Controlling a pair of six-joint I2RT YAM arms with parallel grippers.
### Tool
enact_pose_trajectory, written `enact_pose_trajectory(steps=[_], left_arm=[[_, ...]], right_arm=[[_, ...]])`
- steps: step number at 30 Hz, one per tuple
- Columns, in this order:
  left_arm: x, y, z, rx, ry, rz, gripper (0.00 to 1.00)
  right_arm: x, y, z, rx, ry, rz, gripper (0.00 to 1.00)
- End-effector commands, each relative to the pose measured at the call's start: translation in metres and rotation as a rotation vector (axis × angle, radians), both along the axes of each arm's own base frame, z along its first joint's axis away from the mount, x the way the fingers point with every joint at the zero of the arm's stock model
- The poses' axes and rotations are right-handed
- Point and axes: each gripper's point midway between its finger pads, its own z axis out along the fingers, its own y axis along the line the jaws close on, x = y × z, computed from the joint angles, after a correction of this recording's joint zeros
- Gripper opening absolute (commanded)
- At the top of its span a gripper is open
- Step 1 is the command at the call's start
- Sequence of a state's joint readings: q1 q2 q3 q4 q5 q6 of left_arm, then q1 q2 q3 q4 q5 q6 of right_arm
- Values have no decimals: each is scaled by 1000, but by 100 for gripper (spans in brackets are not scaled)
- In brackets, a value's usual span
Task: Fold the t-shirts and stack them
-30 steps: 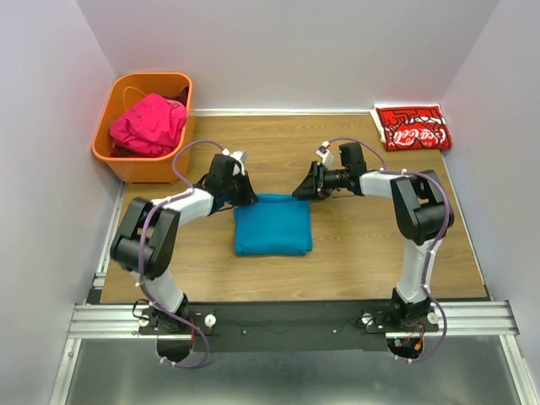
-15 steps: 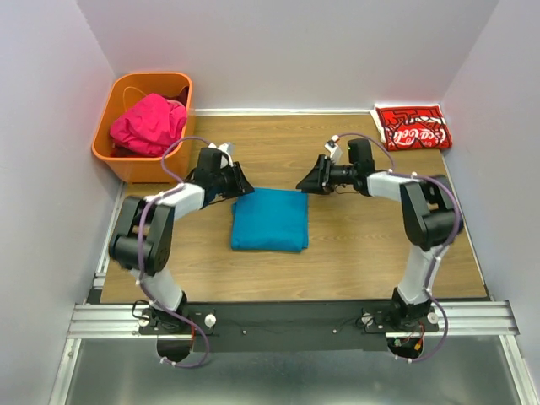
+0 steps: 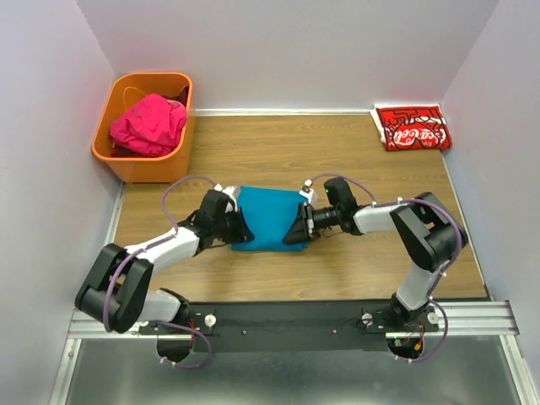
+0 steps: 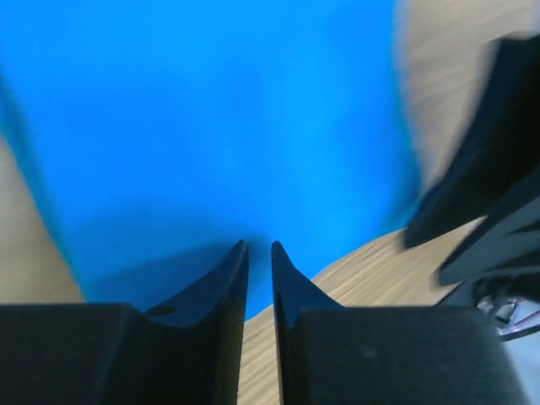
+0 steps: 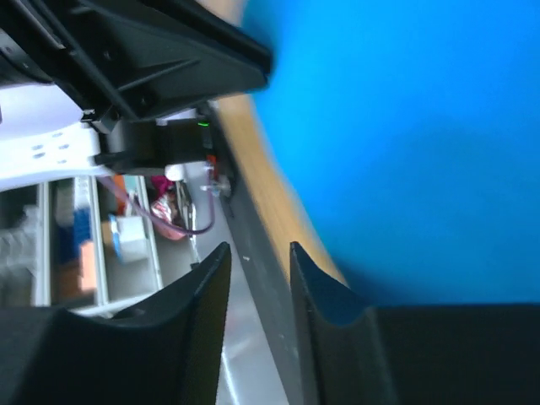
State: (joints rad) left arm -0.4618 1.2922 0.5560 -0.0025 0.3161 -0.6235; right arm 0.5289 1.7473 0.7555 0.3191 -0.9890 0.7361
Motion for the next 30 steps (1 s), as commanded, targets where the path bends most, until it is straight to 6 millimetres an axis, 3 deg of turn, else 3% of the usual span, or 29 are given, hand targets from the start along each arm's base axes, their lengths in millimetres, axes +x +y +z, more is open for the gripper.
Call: enact_pose_trajectory(steps=[1, 4, 6, 9, 11, 12, 14, 16, 20, 23, 26, 30], left_arm=[[-15, 26, -49, 102, 138, 135, 18], [-22, 30, -60, 110, 185, 165, 16], [-28, 31, -61, 104, 198, 166, 16], [-31, 31, -48, 79, 173, 163, 17], [-29, 30, -29, 51, 115, 164, 21], [-25, 30, -13, 23, 64, 170, 28], [-21, 30, 2, -4, 12, 186, 38], [-14, 34, 16, -21, -46, 223, 40], [-14, 42, 4, -4, -1, 273, 39], [-15, 52, -21, 45, 85, 309, 33], [-18, 61, -40, 79, 148, 337, 31], [-19, 63, -49, 84, 186, 344, 28]], right_arm=[[-4, -12, -47, -77, 66, -59, 37], [-10, -30, -83, -151, 126, -96, 32], [-4, -45, -89, -159, 146, -140, 30], [-2, -54, -67, -155, 107, -156, 30], [5, -50, -49, -148, 51, -131, 32], [4, -45, -33, -119, 46, -120, 33], [3, -31, -9, -68, 14, -79, 35], [8, -15, 14, -34, -27, -62, 38], [14, 16, 35, 70, -53, -47, 41], [17, 32, 25, 79, -9, -47, 42], [14, 44, -5, 25, 57, -41, 42], [11, 38, -48, -56, 109, -69, 42]])
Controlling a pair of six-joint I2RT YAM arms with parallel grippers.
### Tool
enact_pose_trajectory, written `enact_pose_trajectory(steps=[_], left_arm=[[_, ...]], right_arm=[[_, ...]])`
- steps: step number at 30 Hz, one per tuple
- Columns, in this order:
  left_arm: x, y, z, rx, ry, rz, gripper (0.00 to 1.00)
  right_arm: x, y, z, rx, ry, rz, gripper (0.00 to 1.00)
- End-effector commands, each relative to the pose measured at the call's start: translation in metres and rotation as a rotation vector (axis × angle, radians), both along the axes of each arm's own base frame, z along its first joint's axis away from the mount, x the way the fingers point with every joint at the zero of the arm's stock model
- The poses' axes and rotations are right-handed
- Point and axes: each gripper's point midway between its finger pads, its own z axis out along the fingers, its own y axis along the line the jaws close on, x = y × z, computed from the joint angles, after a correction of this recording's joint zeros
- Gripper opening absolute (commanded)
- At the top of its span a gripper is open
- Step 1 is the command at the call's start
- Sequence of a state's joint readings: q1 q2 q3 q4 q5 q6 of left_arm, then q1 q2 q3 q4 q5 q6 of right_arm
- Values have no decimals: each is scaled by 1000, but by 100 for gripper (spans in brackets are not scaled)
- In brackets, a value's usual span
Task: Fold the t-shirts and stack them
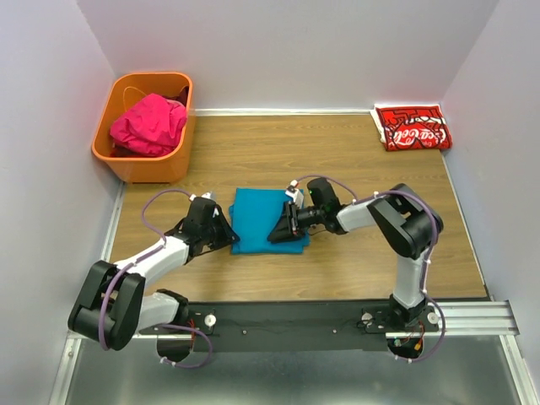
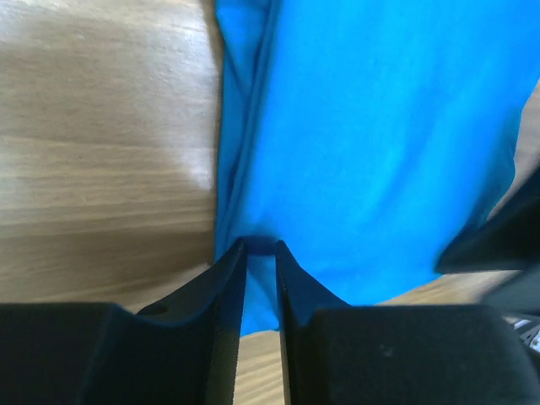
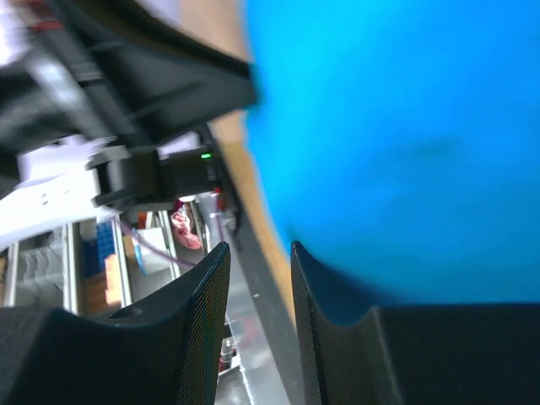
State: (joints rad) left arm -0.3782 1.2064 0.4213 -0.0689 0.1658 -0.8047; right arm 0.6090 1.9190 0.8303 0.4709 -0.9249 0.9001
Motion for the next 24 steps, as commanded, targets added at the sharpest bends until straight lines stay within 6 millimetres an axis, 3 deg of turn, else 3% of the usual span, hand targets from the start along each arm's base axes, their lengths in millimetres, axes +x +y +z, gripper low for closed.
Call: enact_pose_trajectory(steps=[1, 3, 5, 7, 8, 10, 12, 14, 15, 16, 17, 20, 22, 24], left_arm=[[-3, 8, -8, 30, 27, 24, 27], [2, 8, 1, 34, -3, 19, 28], [10, 12, 17, 55, -64, 14, 30], [21, 16, 35, 125, -131, -9, 38], [30, 9, 53, 148, -181, -36, 44], [38, 9, 65, 255, -240, -76, 52], [40, -13, 84, 318, -298, -155, 61], [37, -29, 85, 358, -302, -215, 66], [34, -53, 99, 349, -342, -274, 71], [36, -65, 102, 370, -351, -301, 73], [29, -73, 94, 388, -340, -339, 77], [18, -112, 95, 417, -345, -445, 96], [3, -129, 79, 484, -319, -524, 97], [-2, -146, 82, 523, -342, -579, 97]], right_arm=[[1, -4, -34, -67, 35, -48, 42], [0, -7, -35, -79, 38, -44, 44], [9, -6, -15, -85, -68, -41, 47], [13, -18, -9, -175, -143, -28, 47], [21, -25, 8, -217, -195, -70, 49], [39, -42, 20, -247, -247, -138, 51], [56, -74, 30, -316, -275, -240, 58], [72, -104, 28, -425, -312, -335, 67], [74, -123, 34, -486, -320, -377, 71], [77, -147, 26, -614, -344, -419, 80], [84, -156, 31, -648, -389, -454, 85], [78, -199, 39, -813, -409, -536, 100], [80, -225, 51, -889, -450, -624, 100], [74, -240, 55, -945, -450, -666, 100]])
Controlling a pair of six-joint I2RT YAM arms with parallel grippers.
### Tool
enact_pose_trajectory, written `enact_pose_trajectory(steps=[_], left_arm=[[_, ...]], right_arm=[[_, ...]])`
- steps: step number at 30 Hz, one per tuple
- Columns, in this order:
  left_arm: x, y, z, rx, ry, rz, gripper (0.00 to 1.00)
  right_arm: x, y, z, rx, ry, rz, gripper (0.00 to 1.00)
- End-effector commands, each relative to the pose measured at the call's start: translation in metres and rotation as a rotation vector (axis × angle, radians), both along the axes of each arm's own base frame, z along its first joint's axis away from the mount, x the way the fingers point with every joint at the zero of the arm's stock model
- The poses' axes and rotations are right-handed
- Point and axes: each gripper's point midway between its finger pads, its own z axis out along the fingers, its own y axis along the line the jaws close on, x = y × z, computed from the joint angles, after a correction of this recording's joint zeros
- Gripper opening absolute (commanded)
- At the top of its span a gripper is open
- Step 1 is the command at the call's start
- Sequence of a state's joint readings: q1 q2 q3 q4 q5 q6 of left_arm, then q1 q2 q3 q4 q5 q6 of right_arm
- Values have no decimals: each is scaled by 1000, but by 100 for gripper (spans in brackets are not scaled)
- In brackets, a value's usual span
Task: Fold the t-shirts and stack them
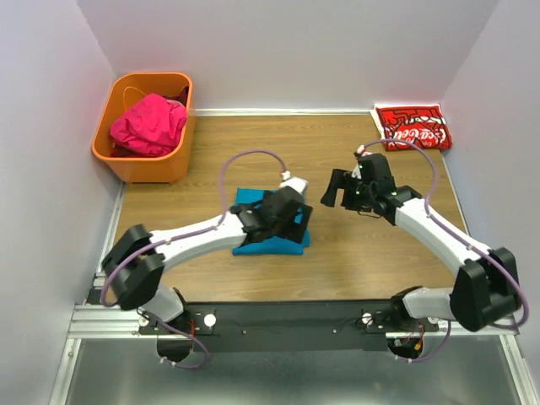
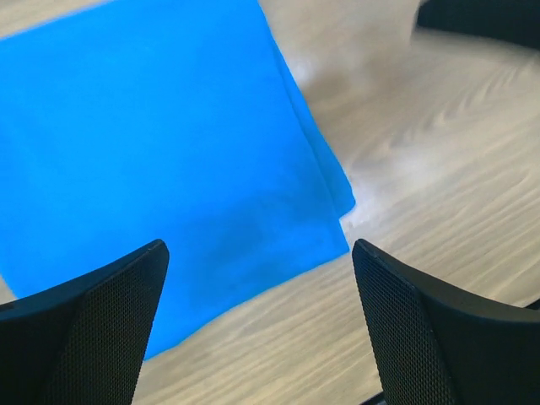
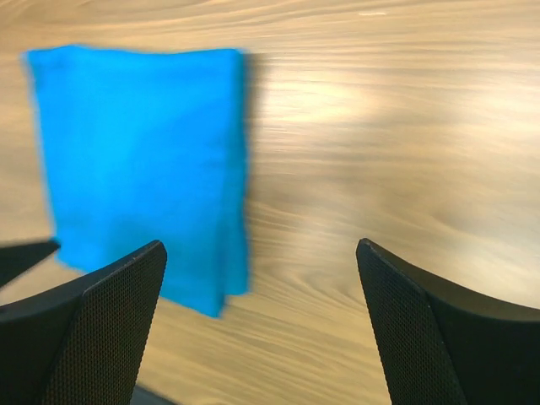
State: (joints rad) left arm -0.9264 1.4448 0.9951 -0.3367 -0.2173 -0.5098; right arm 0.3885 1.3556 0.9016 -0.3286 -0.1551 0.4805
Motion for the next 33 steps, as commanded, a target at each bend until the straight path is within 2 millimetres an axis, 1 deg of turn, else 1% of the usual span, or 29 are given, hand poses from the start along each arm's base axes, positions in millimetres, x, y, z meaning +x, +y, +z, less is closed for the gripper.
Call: enact_pose_trajectory(steps=[1, 2, 3, 4, 5, 6, 7, 8, 9, 10, 11, 14, 16, 18, 22, 23, 26, 27, 29, 31, 32, 33], left_arm=[[-15, -14, -14, 207, -38, -80, 98], [-19, -13, -29, 287, -28, -95, 97], [-28, -29, -24, 303, -53, -143, 95], [-30, -32, -29, 343, -69, -152, 94], [-36, -33, -43, 407, -56, -176, 92], [-43, -44, -43, 417, -67, -205, 88], [-47, -47, -48, 447, -73, -230, 86], [-50, -49, -59, 482, -63, -247, 85], [-51, -55, -58, 482, -67, -256, 84], [-55, -58, -67, 499, -55, -277, 83], [-55, -60, -67, 498, -55, -279, 81], [-54, -61, -78, 524, -47, -293, 75], [-54, -60, -84, 540, -44, -297, 66], [-54, -59, -89, 557, -39, -303, 60], [-53, -54, -95, 585, -38, -296, 54], [-53, -55, -96, 584, -40, -297, 53], [-53, -52, -101, 594, -36, -288, 45], [-52, -50, -102, 598, -36, -282, 38], [-50, -49, -103, 597, -43, -264, 26], [-46, -46, -103, 592, -40, -246, 5], [-45, -46, -103, 587, -41, -239, 0], [-44, -45, -102, 586, -42, -235, 0]], right_arm=[[-14, -72, 1, -277, -8, -203, 100], [-15, -82, 6, -301, -30, -244, 100], [-18, -88, 6, -316, -26, -262, 100], [-19, -92, 7, -326, -27, -278, 100], [-21, -96, 6, -336, -27, -289, 100], [-25, -102, 2, -342, -10, -303, 100], [-26, -104, 0, -343, -1, -308, 100], [-28, -105, -3, -337, 9, -314, 100], [-31, -105, -7, -327, 27, -310, 100], [-32, -108, -9, -319, 37, -317, 100], [-33, -107, -11, -309, 46, -315, 100], [-35, -108, -15, -304, 59, -309, 100], [-37, -107, -18, -303, 71, -298, 100], [-36, -105, -20, -297, 79, -284, 100], [-37, -97, -23, -270, 97, -253, 99], [-38, -92, -25, -250, 110, -236, 98], [-39, -80, -29, -196, 125, -204, 97], [-41, -70, -32, -155, 141, -173, 95], [-42, -62, -35, -112, 157, -161, 93], [-42, -53, -38, -61, 164, -147, 93], [-41, -50, -39, -47, 162, -143, 93], [-41, -46, -41, -24, 165, -129, 93]])
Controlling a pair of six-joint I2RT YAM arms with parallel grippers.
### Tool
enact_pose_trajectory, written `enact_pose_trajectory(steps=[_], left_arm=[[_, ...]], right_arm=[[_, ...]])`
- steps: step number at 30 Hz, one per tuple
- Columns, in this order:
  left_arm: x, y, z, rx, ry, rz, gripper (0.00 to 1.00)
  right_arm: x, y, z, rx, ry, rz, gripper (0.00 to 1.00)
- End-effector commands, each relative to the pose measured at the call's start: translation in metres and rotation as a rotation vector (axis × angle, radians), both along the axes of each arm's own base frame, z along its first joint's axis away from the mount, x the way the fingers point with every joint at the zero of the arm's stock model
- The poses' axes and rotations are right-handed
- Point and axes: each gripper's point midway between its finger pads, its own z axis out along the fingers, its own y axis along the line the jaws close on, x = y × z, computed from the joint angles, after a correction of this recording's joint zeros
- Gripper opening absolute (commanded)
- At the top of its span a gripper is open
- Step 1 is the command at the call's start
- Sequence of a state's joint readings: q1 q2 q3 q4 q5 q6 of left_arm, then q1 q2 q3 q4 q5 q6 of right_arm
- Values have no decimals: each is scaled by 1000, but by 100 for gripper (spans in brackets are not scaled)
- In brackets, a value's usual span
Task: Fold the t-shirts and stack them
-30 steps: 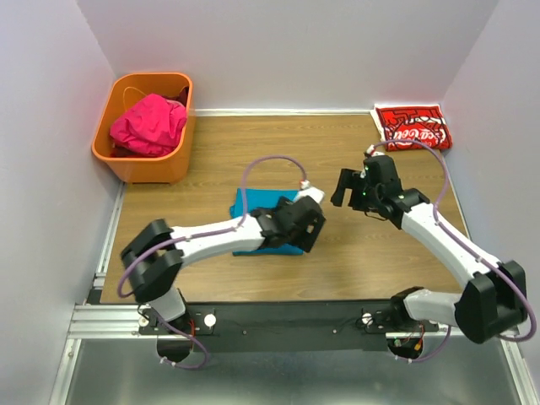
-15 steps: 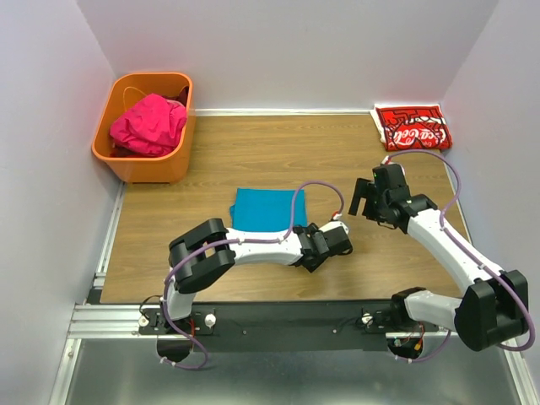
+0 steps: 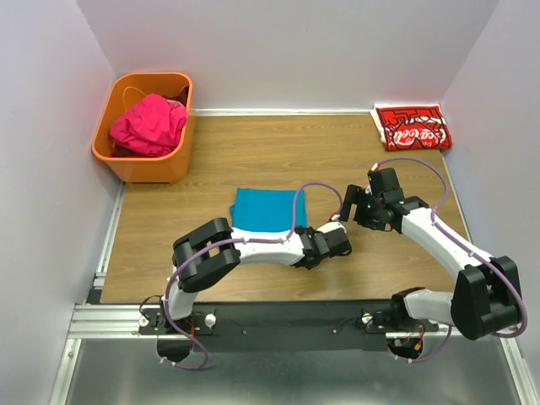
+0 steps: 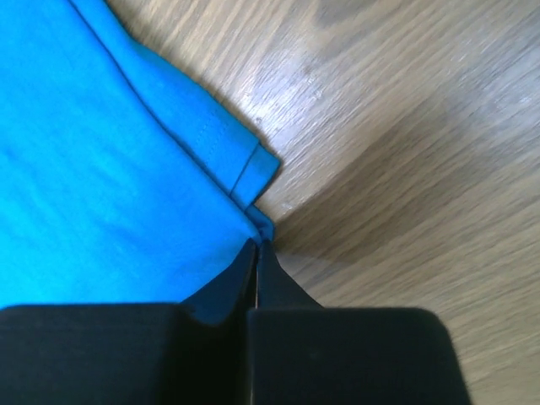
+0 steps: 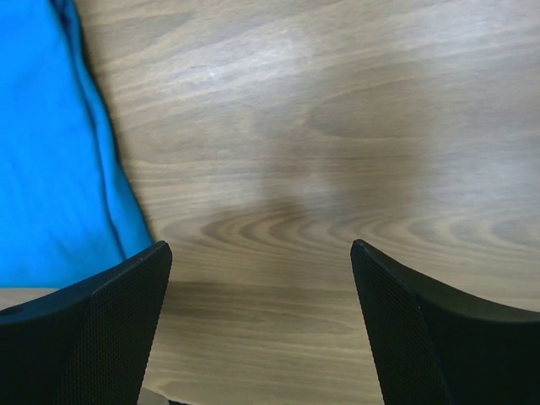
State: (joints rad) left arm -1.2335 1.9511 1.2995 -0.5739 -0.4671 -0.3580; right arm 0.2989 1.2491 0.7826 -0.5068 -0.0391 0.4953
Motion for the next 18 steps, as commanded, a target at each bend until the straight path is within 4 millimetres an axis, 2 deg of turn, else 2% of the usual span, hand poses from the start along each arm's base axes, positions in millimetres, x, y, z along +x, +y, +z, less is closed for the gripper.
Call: enact_pose_trajectory(steps=[1, 5, 6, 7, 8, 11, 13, 14, 18], left_arm=[[11, 9, 0, 6, -39, 52, 0], [16, 5, 19, -53, -60, 62, 0], [17, 3, 24, -65, -63, 62, 0], [16, 0, 32, -90, -66, 59, 0], [16, -1, 35, -101, -67, 60, 0], [16, -6, 48, -138, -67, 61, 0], [17, -8, 52, -156, -70, 64, 0], [17, -9, 56, -168, -72, 63, 0], [19, -12, 60, -180, -80, 62, 0]], right_arm=[[1, 24, -4, 134, 4, 39, 93], [0, 38, -17, 209, 32, 67, 93], [2, 48, -14, 262, 19, 94, 93], [-3, 52, -24, 294, 54, 85, 93], [5, 61, -21, 341, 17, 97, 93], [0, 83, -26, 506, 61, 97, 92], [-1, 96, -27, 607, 59, 123, 91], [4, 103, -27, 660, 49, 119, 89], [-9, 122, -33, 775, 114, 168, 84]])
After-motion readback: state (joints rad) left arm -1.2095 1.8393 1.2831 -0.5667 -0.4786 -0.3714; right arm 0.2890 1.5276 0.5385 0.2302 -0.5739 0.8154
